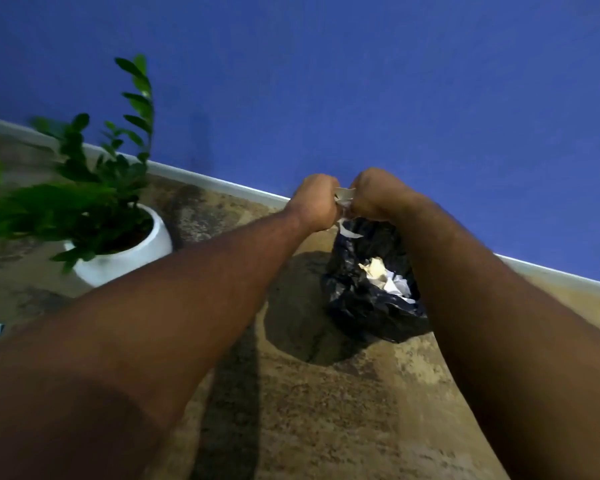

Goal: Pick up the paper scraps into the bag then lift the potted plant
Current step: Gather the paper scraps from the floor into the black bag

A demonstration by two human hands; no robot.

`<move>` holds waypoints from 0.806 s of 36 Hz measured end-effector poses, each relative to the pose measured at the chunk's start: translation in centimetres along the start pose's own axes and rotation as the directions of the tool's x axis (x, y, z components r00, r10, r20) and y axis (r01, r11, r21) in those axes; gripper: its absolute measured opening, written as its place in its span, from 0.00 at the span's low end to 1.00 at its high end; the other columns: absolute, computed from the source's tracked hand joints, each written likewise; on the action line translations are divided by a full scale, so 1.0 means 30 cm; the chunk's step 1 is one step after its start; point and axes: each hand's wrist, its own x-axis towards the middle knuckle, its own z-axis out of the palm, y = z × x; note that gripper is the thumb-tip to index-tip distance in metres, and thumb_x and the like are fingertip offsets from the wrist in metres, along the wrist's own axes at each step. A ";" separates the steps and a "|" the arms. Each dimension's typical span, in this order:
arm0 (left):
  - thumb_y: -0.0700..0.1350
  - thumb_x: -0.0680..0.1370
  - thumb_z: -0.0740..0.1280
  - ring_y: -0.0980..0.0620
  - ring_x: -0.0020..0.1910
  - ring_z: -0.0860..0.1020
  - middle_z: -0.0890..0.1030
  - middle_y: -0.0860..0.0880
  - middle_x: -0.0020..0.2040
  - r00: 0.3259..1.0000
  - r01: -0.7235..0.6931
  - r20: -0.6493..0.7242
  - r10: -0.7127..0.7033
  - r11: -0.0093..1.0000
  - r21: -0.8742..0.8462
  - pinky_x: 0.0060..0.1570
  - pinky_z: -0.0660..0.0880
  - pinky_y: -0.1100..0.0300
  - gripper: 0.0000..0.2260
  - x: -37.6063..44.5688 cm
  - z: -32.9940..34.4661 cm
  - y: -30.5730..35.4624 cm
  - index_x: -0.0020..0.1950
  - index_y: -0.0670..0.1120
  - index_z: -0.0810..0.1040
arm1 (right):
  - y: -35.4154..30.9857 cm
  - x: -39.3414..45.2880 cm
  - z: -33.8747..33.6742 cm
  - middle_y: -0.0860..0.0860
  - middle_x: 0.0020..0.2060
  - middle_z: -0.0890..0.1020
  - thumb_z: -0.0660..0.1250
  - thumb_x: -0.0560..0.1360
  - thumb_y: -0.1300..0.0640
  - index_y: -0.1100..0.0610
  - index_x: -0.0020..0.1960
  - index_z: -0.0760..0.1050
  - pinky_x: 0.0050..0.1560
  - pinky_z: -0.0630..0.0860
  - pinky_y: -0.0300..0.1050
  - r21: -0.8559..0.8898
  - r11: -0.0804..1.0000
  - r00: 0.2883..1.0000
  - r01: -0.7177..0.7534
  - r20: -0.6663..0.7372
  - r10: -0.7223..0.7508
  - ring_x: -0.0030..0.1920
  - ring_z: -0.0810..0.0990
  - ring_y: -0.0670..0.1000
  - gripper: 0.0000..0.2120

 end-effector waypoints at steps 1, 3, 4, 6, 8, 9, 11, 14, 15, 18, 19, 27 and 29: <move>0.46 0.73 0.72 0.40 0.49 0.80 0.83 0.42 0.48 1.000 -0.007 0.007 0.007 1.000 -0.014 0.41 0.72 0.55 0.09 0.014 0.028 0.038 0.48 0.42 0.81 | 0.039 -0.005 -0.013 0.57 0.37 0.79 0.73 0.70 0.61 0.62 0.47 0.81 0.36 0.68 0.43 -0.009 1.000 1.000 -0.027 -0.004 0.027 0.38 0.76 0.56 0.08; 0.45 0.73 0.71 0.40 0.51 0.80 0.83 0.41 0.49 1.000 -0.026 0.007 0.026 0.999 -0.040 0.43 0.74 0.54 0.08 0.036 0.090 0.106 0.49 0.42 0.81 | 0.116 -0.014 -0.029 0.55 0.35 0.78 0.75 0.68 0.60 0.61 0.45 0.80 0.33 0.68 0.42 -0.013 0.997 0.997 -0.081 -0.008 0.081 0.38 0.76 0.56 0.08; 0.45 0.73 0.71 0.40 0.52 0.79 0.82 0.41 0.50 0.999 -0.032 0.007 0.033 0.998 -0.051 0.46 0.75 0.53 0.09 0.043 0.123 0.136 0.50 0.42 0.80 | 0.154 -0.019 -0.031 0.54 0.34 0.77 0.75 0.68 0.60 0.61 0.44 0.79 0.31 0.67 0.42 -0.015 0.994 0.995 -0.104 -0.011 0.104 0.38 0.76 0.56 0.08; 0.45 0.75 0.70 0.40 0.55 0.77 0.79 0.40 0.53 0.999 -0.038 0.013 0.039 0.997 -0.071 0.50 0.75 0.52 0.10 0.049 0.188 0.183 0.52 0.42 0.79 | 0.227 -0.028 -0.022 0.54 0.34 0.76 0.74 0.68 0.59 0.60 0.42 0.78 0.30 0.65 0.42 -0.011 0.989 0.989 -0.147 -0.026 0.147 0.39 0.75 0.56 0.07; 0.46 0.75 0.69 0.39 0.56 0.75 0.75 0.39 0.55 0.999 -0.036 0.037 0.039 0.995 -0.093 0.53 0.76 0.49 0.10 0.049 0.249 0.217 0.54 0.42 0.78 | 0.292 -0.040 0.001 0.54 0.34 0.75 0.73 0.70 0.59 0.60 0.42 0.76 0.34 0.66 0.42 0.011 0.983 0.983 -0.181 -0.041 0.181 0.39 0.74 0.56 0.06; 0.46 0.76 0.69 0.39 0.55 0.76 0.74 0.40 0.56 0.998 -0.031 0.052 0.037 0.995 -0.096 0.54 0.76 0.50 0.11 0.049 0.276 0.228 0.55 0.42 0.78 | 0.320 -0.048 0.016 0.54 0.34 0.75 0.72 0.70 0.58 0.60 0.42 0.75 0.36 0.66 0.42 0.023 0.981 0.980 -0.192 -0.046 0.193 0.39 0.74 0.56 0.07; 0.45 0.76 0.68 0.39 0.53 0.77 0.72 0.41 0.57 0.996 -0.022 0.086 0.030 0.995 -0.094 0.50 0.75 0.55 0.11 0.049 0.323 0.244 0.56 0.44 0.78 | 0.369 -0.063 0.050 0.54 0.35 0.75 0.71 0.72 0.57 0.60 0.41 0.74 0.39 0.67 0.42 0.052 0.976 0.976 -0.211 -0.043 0.214 0.39 0.74 0.56 0.07; 0.43 0.75 0.69 0.42 0.58 0.76 0.70 0.42 0.61 0.984 -0.002 0.174 0.021 0.994 -0.110 0.54 0.75 0.55 0.14 0.052 0.377 0.251 0.60 0.46 0.76 | 0.420 -0.084 0.100 0.56 0.39 0.77 0.69 0.72 0.57 0.63 0.45 0.78 0.39 0.69 0.44 0.112 0.965 0.971 -0.236 -0.011 0.239 0.40 0.74 0.56 0.08; 0.43 0.74 0.69 0.42 0.61 0.75 0.69 0.42 0.65 0.977 0.008 0.215 0.019 0.992 -0.122 0.58 0.75 0.54 0.18 0.053 0.390 0.250 0.65 0.47 0.74 | 0.433 -0.089 0.115 0.57 0.40 0.78 0.69 0.73 0.57 0.64 0.48 0.80 0.39 0.71 0.44 0.115 0.966 0.972 -0.233 0.001 0.235 0.41 0.75 0.56 0.09; 0.43 0.74 0.70 0.42 0.69 0.72 0.63 0.43 0.74 0.951 0.009 0.307 0.032 0.992 -0.129 0.61 0.72 0.55 0.32 0.051 0.408 0.243 0.77 0.49 0.63 | 0.451 -0.096 0.152 0.59 0.51 0.83 0.68 0.75 0.57 0.64 0.57 0.79 0.48 0.75 0.45 0.128 0.968 0.976 -0.218 0.028 0.217 0.51 0.81 0.57 0.13; 0.44 0.74 0.71 0.43 0.70 0.71 0.63 0.43 0.75 0.947 -0.006 0.318 0.046 0.992 -0.123 0.61 0.72 0.56 0.35 0.050 0.410 0.239 0.78 0.50 0.60 | 0.456 -0.093 0.162 0.59 0.54 0.82 0.68 0.75 0.58 0.63 0.60 0.78 0.50 0.75 0.44 0.157 0.963 0.976 -0.219 0.035 0.216 0.54 0.81 0.58 0.15; 0.44 0.72 0.74 0.45 0.67 0.73 0.68 0.45 0.72 0.932 -0.081 0.341 0.118 0.989 -0.122 0.58 0.72 0.58 0.39 0.039 0.381 0.195 0.79 0.51 0.58 | 0.444 -0.069 0.194 0.57 0.46 0.83 0.63 0.76 0.61 0.59 0.54 0.80 0.44 0.80 0.50 0.247 0.937 0.967 -0.249 0.003 0.256 0.43 0.82 0.57 0.09; 0.44 0.73 0.73 0.45 0.67 0.72 0.68 0.45 0.73 0.942 -0.100 0.310 0.126 0.990 -0.100 0.61 0.73 0.55 0.37 0.037 0.368 0.176 0.79 0.51 0.59 | 0.428 -0.062 0.192 0.59 0.44 0.83 0.61 0.77 0.61 0.61 0.51 0.80 0.40 0.78 0.49 0.234 0.943 0.967 -0.236 -0.038 0.252 0.40 0.80 0.57 0.09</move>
